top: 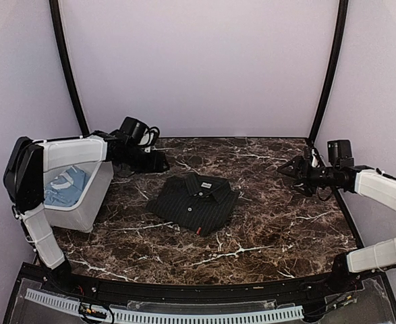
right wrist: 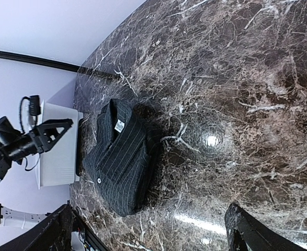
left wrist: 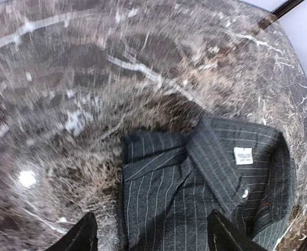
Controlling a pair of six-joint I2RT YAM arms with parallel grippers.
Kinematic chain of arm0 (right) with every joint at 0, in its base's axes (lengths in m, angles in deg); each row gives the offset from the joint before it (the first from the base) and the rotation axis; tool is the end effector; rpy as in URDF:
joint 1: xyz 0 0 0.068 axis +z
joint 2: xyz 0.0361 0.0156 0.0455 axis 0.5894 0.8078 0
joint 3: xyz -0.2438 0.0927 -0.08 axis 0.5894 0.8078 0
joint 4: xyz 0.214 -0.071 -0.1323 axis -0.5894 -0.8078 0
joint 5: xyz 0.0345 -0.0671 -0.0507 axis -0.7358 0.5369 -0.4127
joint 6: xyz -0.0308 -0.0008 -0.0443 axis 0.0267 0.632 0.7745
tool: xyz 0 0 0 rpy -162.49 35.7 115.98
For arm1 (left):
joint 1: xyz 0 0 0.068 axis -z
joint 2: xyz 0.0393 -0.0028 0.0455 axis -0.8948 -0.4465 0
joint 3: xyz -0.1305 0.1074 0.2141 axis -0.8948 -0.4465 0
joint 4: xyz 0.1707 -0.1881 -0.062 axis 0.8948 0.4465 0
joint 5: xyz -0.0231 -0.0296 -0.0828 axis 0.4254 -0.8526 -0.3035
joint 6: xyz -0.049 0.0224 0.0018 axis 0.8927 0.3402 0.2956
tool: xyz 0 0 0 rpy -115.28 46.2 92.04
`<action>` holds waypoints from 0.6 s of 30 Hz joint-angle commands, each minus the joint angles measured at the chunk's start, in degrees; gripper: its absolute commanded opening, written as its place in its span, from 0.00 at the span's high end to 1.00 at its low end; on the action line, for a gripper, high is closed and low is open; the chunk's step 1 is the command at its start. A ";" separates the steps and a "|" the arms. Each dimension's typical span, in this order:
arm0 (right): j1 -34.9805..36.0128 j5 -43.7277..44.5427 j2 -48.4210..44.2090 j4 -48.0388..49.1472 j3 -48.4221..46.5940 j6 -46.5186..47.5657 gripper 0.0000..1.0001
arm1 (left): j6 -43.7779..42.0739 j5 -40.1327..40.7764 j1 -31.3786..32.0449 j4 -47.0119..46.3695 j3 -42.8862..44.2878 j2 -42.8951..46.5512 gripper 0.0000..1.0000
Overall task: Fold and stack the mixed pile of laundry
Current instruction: Turn over the square-folded shirt at the center of the board, then adjust the square-folded shirt at the center of the board.
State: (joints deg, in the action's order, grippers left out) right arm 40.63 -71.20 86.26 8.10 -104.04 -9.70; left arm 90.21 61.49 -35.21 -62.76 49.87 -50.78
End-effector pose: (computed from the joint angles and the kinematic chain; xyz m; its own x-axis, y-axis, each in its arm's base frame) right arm 0.2441 0.0419 0.2340 -0.8379 0.3920 -0.3799 -0.0648 0.6196 0.7823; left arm 0.3561 -0.1989 0.2245 -0.8049 0.0035 -0.5934 0.2898 0.8750 -0.3879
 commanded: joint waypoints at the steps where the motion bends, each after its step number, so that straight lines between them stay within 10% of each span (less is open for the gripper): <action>1: 0.75 -1.29 -0.74 1.50 0.54 1.36 0.02 | -21.38 8.97 6.90 -0.98 -1.60 11.74 0.29; 6: 0.82 -1.38 0.79 2.50 -0.35 1.25 0.02 | -44.20 8.53 22.22 -4.77 -10.46 14.62 0.36; 18: 0.77 -3.74 3.75 4.50 -0.42 1.20 0.02 | -60.02 14.52 34.40 -8.90 -12.87 4.69 0.41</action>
State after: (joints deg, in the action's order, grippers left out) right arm 41.11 -73.17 89.30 9.06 -103.99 -8.83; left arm 38.43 69.97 -3.23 -69.01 37.02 -43.77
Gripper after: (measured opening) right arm 0.980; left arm 0.582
